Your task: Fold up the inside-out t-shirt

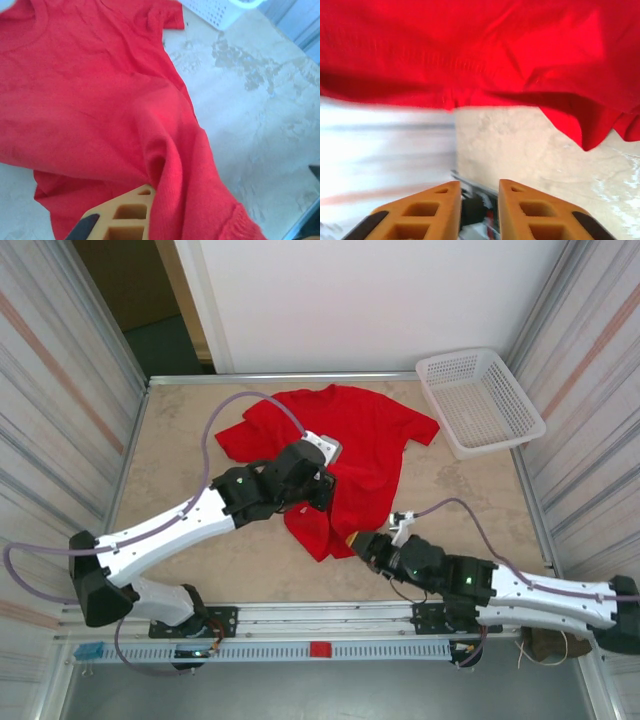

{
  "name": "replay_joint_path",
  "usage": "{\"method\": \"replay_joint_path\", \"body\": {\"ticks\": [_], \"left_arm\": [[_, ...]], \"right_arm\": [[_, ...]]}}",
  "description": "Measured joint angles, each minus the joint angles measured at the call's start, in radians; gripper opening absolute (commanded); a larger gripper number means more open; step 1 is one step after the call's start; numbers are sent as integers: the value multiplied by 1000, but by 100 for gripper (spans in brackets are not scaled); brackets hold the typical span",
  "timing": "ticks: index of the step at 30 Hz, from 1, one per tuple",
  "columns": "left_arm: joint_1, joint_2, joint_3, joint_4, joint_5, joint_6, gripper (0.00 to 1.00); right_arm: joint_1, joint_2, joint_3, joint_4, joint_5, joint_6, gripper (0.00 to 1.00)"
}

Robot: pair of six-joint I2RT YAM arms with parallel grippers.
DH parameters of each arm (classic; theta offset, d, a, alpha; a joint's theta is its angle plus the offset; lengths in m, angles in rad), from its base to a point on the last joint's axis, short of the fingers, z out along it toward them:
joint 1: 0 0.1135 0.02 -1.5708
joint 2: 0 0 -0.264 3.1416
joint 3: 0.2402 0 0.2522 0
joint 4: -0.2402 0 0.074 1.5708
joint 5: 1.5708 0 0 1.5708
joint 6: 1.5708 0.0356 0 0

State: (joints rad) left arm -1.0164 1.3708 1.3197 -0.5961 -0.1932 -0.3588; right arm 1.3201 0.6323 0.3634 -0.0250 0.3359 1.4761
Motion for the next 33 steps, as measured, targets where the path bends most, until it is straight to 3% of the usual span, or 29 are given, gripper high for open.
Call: {"method": "replay_joint_path", "body": {"ticks": [2,7,16,22,25,33], "left_arm": [[0,23,13,-32,18,0,0],[-14,62,39,-103,47,12,0],[-40,47,102,-142,111,15,0],[-45,52,200,-150,170,-5,0],[-47,67,243,-151,192,-8,0],[-64,80,290,-187,220,-11,0]], "right_arm": [[37,77,-1,64,23,-50,0],[53,294,6,209,77,-133,0],[-146,438,53,344,136,-298,0],[-43,550,136,418,225,-409,0],[-40,614,150,436,242,-414,0],[-240,657,102,426,226,-387,0]]}}
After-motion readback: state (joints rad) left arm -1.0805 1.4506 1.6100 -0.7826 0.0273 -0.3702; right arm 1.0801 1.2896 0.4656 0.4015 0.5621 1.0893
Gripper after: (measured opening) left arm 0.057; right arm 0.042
